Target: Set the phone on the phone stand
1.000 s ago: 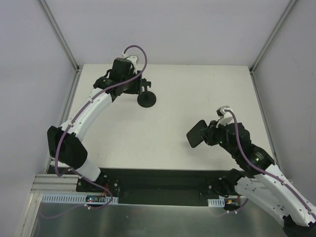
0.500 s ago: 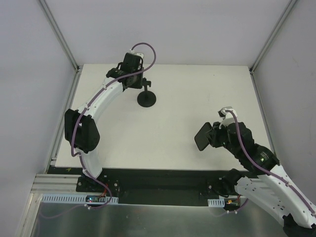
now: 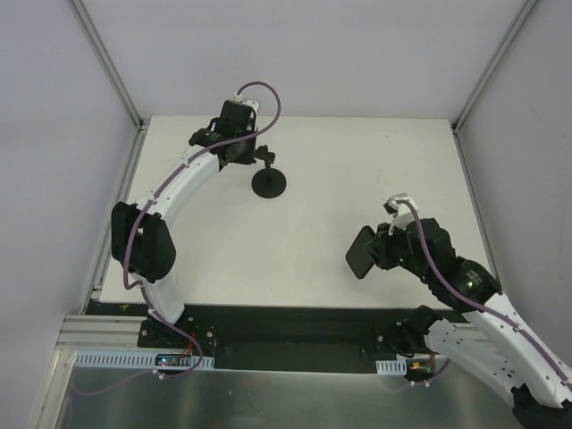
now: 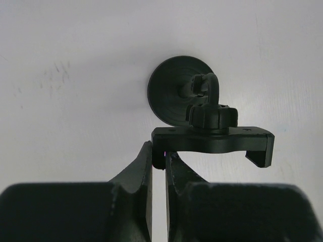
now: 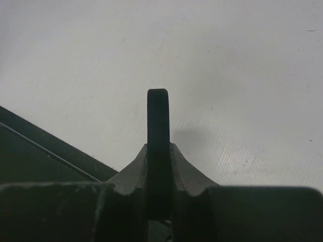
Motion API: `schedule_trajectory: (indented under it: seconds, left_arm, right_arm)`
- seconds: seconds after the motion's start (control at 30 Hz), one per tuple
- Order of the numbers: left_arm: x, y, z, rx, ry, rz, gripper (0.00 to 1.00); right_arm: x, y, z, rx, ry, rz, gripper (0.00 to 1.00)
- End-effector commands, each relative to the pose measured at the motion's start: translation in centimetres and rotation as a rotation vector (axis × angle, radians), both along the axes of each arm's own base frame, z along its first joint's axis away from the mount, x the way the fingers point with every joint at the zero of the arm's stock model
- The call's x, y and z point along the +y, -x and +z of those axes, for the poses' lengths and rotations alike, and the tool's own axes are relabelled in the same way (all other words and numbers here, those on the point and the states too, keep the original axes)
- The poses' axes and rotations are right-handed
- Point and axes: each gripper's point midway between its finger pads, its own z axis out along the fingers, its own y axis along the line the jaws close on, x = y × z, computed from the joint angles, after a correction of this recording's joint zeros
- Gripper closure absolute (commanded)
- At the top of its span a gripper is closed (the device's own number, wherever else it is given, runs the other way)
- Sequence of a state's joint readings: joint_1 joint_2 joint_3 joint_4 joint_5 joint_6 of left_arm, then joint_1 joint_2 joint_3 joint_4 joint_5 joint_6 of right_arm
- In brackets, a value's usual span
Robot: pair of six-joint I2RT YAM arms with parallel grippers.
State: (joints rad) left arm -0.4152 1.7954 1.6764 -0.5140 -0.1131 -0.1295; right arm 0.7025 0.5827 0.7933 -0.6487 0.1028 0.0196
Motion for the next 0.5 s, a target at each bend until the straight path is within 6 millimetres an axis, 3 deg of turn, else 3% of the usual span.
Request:
schedule_trajectory:
  seconds: [0.0, 0.07, 0.2, 0.27, 0.33, 0.47]
  left_arm:
    - [-1.1, 5.5, 2.7, 0.004, 0.081, -0.112, 1.0]
    - [-1.8, 7.7, 1.5, 0.044, 0.092, -0.161, 1.0]
    - [-2.4, 11.0, 1.7, 0.05, 0.119, -0.223, 1.0]
    - [-2.4, 12.3, 0.8, 0.069, 0.113, -0.236, 1.0]
    - [-2.8, 13.5, 1.1, 0.056, 0.121, -0.274, 1.0]
    - [-2.9, 15.2, 1.5, 0.022, 0.119, -0.312, 1.0]
  right_arm:
    - [2.5, -0.9, 3.7, -0.097, -0.049, 0.119, 0.99]
    - [3.6, -1.0, 3.8, -0.094, -0.054, 0.177, 0.99]
    - [5.3, -1.4, 4.2, -0.097, -0.042, 0.258, 0.99]
    - [6.8, -1.4, 4.7, -0.102, -0.061, 0.317, 0.99]
    - [8.2, -1.5, 5.2, -0.126, -0.08, 0.376, 0.99]
    - [11.7, 0.2, 6.7, -0.214, -0.087, 0.562, 0.99]
